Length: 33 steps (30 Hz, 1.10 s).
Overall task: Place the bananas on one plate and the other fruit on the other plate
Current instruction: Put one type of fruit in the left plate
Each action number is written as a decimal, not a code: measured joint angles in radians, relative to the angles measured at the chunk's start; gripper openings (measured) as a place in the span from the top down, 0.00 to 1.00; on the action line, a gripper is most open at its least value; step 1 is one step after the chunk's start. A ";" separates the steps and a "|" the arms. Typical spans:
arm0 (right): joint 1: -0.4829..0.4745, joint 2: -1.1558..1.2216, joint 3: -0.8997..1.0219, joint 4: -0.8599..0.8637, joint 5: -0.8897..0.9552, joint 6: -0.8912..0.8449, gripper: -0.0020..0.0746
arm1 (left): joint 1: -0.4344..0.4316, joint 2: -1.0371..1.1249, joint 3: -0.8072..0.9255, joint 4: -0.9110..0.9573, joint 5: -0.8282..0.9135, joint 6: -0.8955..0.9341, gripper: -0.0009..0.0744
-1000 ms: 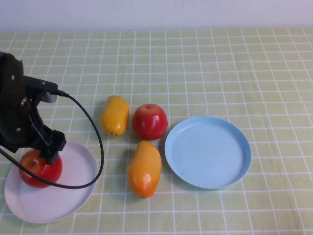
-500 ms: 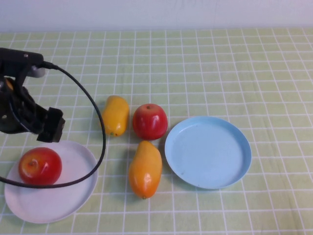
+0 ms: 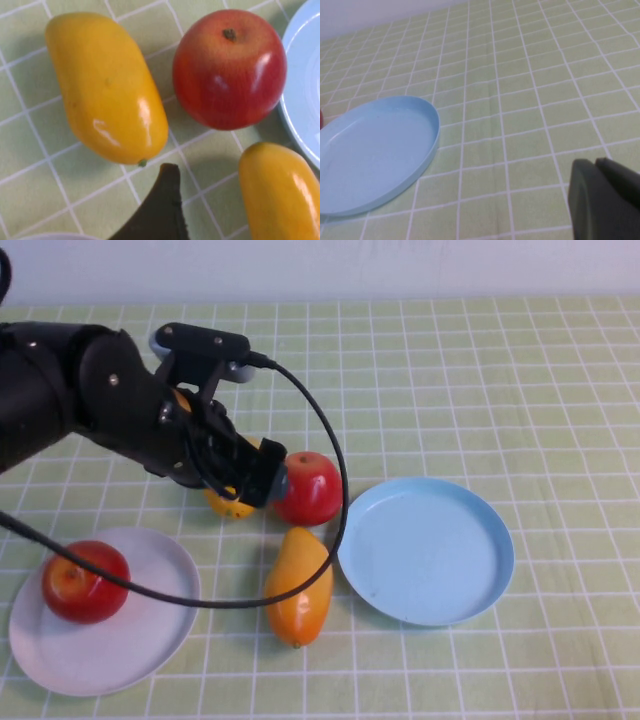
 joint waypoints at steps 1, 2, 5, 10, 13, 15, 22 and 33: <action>0.000 0.000 0.000 0.000 0.000 0.000 0.99 | -0.002 0.026 -0.018 -0.003 0.000 0.003 0.10; 0.000 0.000 0.000 0.000 0.000 0.000 1.00 | -0.004 0.049 -0.041 -0.004 0.000 0.014 0.10; 0.000 0.000 0.000 0.000 0.000 0.000 1.00 | -0.006 0.106 -0.108 -0.007 -0.004 0.049 0.10; 0.000 0.000 0.000 0.000 0.000 0.000 1.00 | -0.006 0.178 -0.176 -0.073 0.007 0.121 0.10; 0.000 0.000 0.000 0.000 0.000 0.000 0.99 | -0.006 0.204 -0.183 -0.154 0.013 0.222 0.10; 0.000 0.000 0.000 0.000 0.000 0.000 1.00 | -0.006 0.216 -0.185 -0.196 0.006 0.277 0.10; 0.000 0.000 0.000 0.000 0.000 0.000 1.00 | -0.006 0.265 -0.262 -0.223 0.001 0.316 0.10; 0.000 0.000 0.000 0.000 0.000 0.000 1.00 | -0.006 0.382 -0.350 -0.146 0.076 0.256 0.10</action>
